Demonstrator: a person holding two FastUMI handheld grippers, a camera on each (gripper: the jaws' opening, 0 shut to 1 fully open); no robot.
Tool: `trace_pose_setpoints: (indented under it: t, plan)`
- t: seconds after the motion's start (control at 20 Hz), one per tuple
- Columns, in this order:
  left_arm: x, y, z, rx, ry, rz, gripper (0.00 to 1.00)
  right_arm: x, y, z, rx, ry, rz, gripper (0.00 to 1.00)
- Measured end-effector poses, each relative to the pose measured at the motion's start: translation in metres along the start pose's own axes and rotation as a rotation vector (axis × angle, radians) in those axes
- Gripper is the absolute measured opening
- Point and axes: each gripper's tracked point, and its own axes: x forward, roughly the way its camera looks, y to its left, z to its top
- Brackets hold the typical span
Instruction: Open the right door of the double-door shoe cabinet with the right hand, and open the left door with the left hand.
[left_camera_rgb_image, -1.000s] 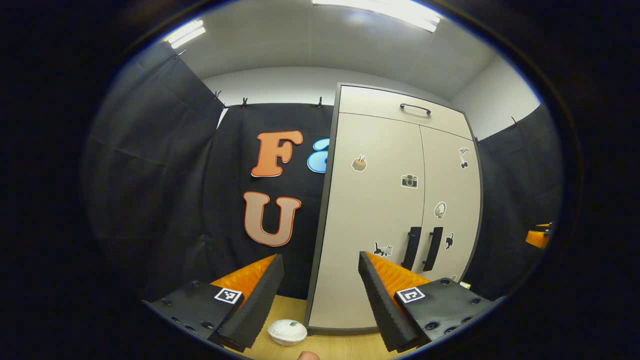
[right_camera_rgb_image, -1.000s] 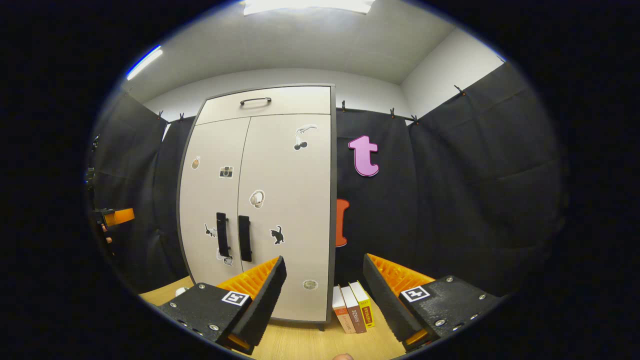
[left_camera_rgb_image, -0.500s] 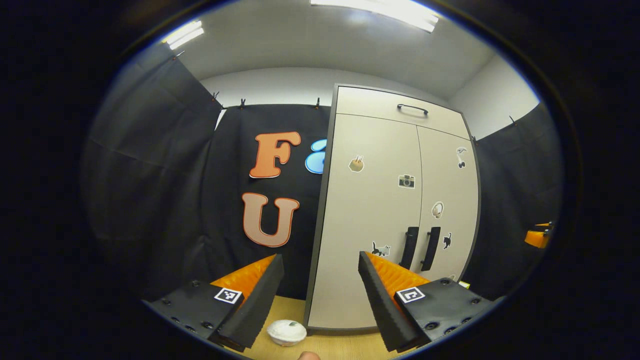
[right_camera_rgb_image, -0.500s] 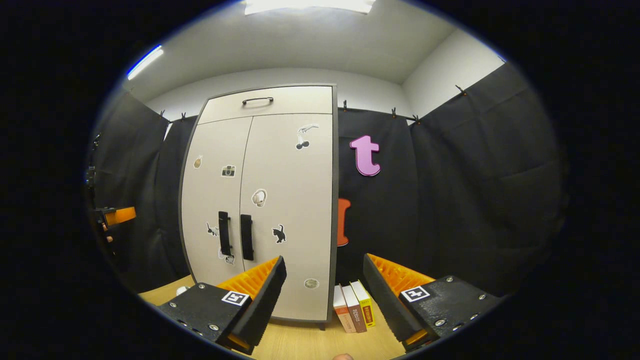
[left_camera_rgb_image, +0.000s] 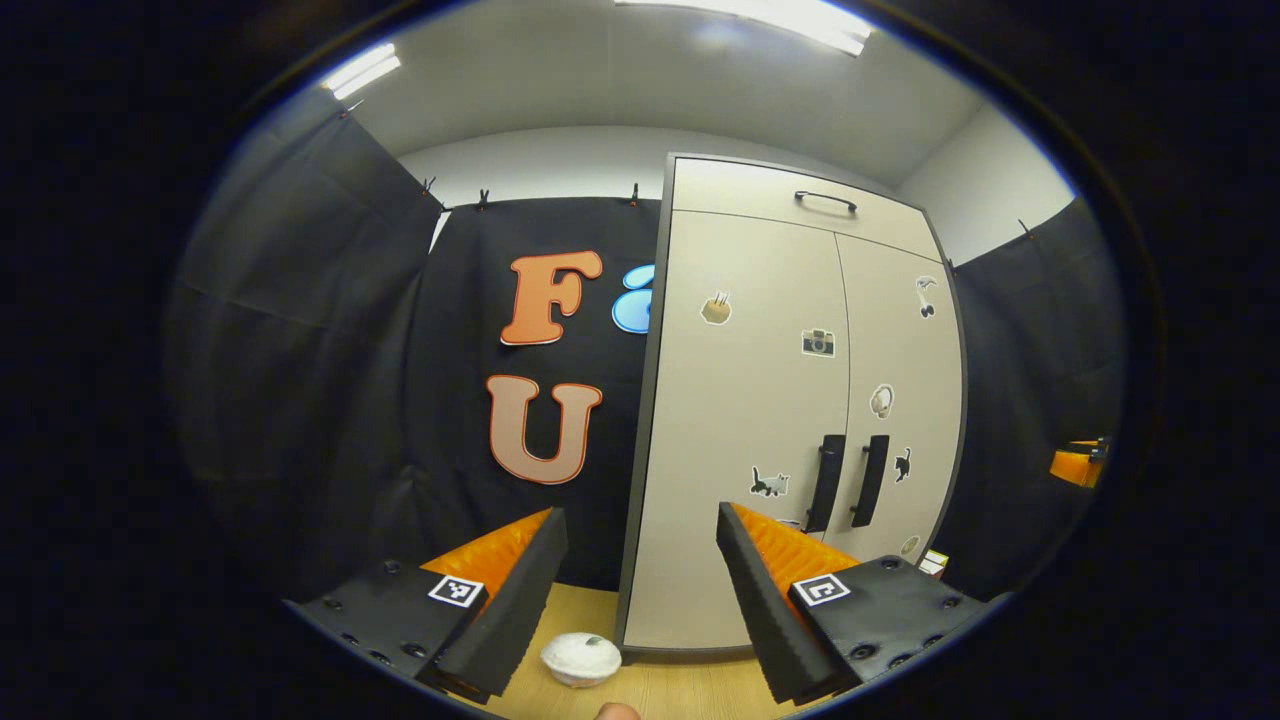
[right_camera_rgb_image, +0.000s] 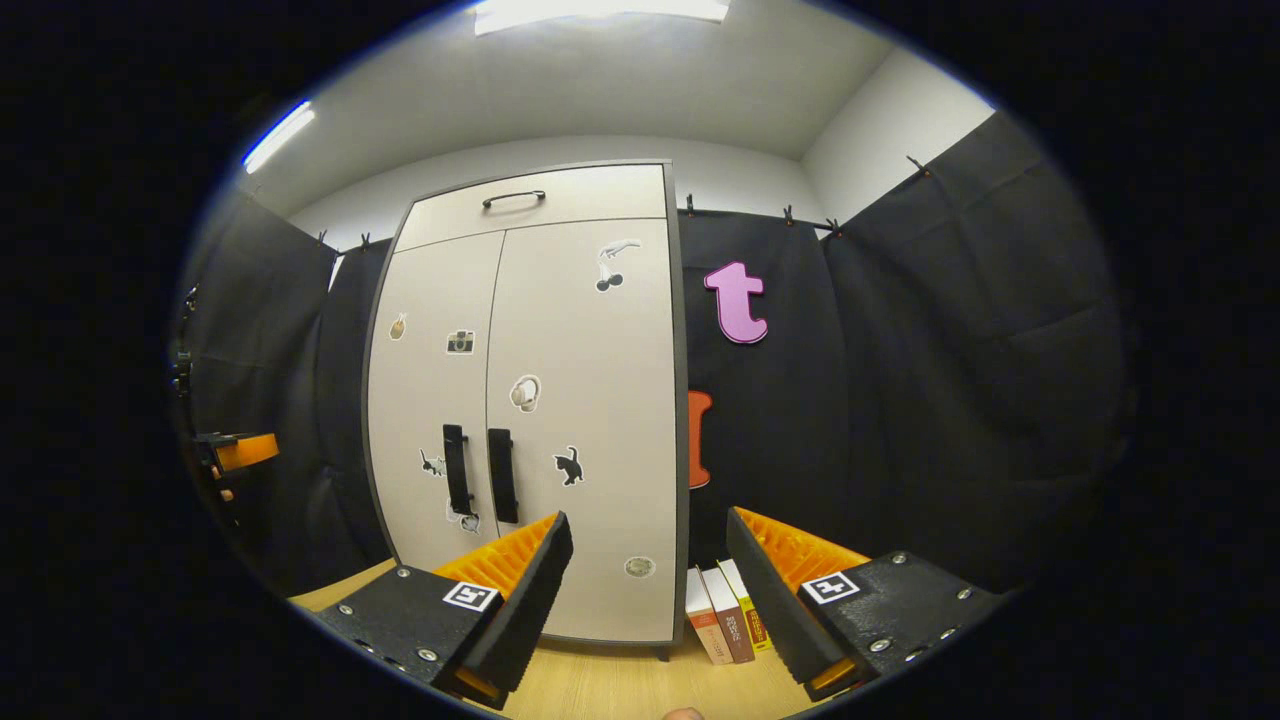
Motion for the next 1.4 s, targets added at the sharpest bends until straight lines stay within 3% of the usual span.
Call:
trace_pose_setpoints:
  t: [0.4,0.8,1.4]
  plan:
    - [-0.014,0.013,-0.005,-0.003,-0.008,-0.001,0.96,0.007,0.058,-0.011,0.109,0.019,0.115,0.95]
    - [-0.035,0.022,0.000,0.022,-0.032,0.001,0.96,0.054,0.098,-0.022,0.058,0.038,0.109,0.94]
    - [-0.046,0.034,-0.016,0.036,-0.022,-0.021,0.96,0.171,0.143,-0.039,0.121,0.080,0.083,0.94]
